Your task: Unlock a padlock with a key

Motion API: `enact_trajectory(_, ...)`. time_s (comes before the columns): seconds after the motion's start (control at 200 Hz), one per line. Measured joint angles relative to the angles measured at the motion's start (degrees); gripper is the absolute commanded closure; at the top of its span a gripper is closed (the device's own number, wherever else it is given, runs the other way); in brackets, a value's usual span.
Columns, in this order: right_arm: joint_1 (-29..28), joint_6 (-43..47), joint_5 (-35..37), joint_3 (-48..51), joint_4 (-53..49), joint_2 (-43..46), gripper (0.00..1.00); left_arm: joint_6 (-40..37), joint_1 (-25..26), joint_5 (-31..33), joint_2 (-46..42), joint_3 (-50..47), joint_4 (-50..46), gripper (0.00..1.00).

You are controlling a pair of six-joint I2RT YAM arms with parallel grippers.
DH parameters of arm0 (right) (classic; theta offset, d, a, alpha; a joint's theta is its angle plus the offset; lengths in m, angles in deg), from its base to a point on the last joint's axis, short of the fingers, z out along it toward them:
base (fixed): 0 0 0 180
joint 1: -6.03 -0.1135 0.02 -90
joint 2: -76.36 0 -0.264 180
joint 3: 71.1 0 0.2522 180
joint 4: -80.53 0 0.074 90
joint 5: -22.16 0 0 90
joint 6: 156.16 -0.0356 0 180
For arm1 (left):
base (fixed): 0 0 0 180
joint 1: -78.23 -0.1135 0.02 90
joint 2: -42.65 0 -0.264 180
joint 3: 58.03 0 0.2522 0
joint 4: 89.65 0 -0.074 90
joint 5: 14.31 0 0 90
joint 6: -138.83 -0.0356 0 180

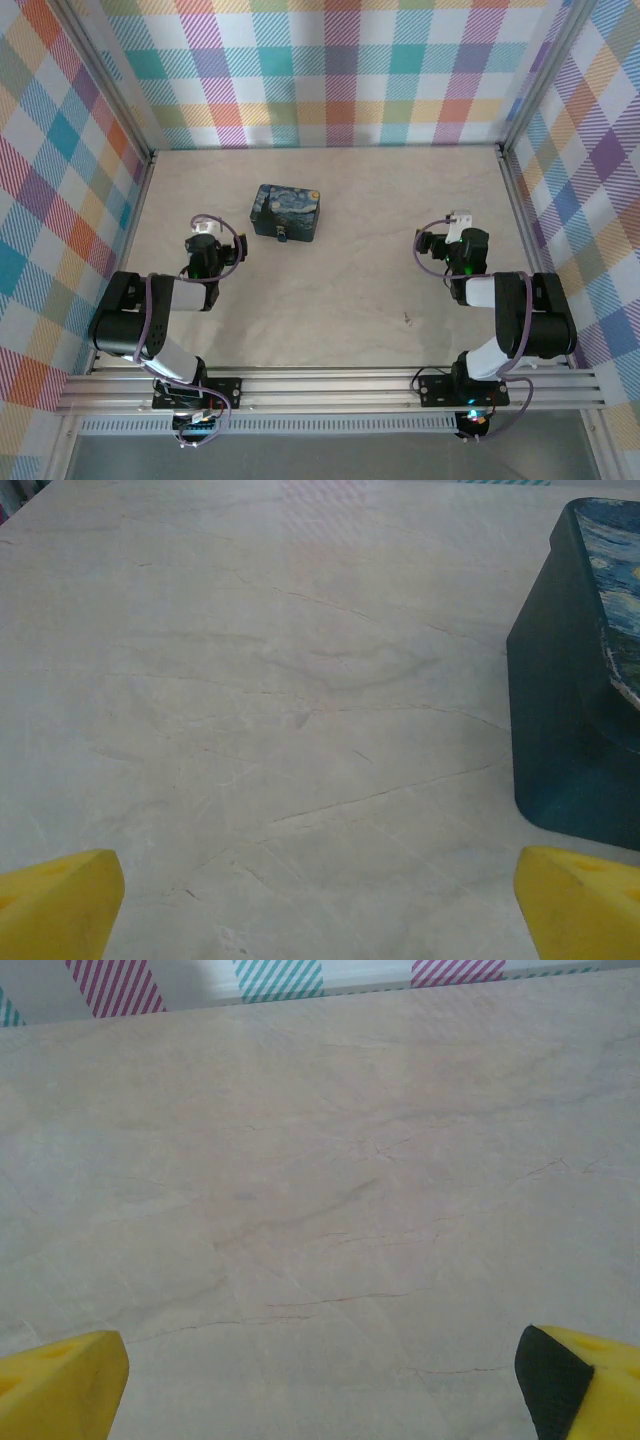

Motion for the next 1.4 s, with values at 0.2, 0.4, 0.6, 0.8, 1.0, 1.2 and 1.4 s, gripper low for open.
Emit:
enact_trajectory(0.2, 0.0, 0.0, 0.0, 0.0, 0.0, 0.0, 0.00, 0.0, 0.0, 0.0, 0.0, 0.0, 0.0, 0.00)
enact_trajectory(0.4, 0.0, 0.0, 0.0, 0.0, 0.0, 0.0, 0.00, 0.0, 0.0, 0.0, 0.0, 0.0, 0.0, 0.00)
enact_trajectory(0.6, 0.0, 0.0, 0.0, 0.0, 0.0, 0.0, 0.00, 0.0, 0.0, 0.0, 0.0, 0.0, 0.0, 0.00)
enact_trajectory(0.8, 0.0, 0.0, 0.0, 0.0, 0.0, 0.0, 0.00, 0.0, 0.0, 0.0, 0.0, 0.0, 0.0, 0.00)
enact_trajectory(1.0, 0.0, 0.0, 0.0, 0.0, -0.8, 0.5, 0.00, 0.3, 0.0, 0.1, -0.3, 0.0, -0.3, 0.00)
enact_trajectory(1.2, 0.0, -1.9, 0.7, -2.6, -14.9, 12.0, 0.00, 3.1, 0.0, 1.3, -14.5, -0.3, -9.8, 0.00)
enact_trajectory(1.4, 0.0, -9.5, -2.6, -11.3, -34.4, 21.7, 0.00, 15.6, -0.1, -0.3, -29.1, 8.3, -28.6, 0.00)
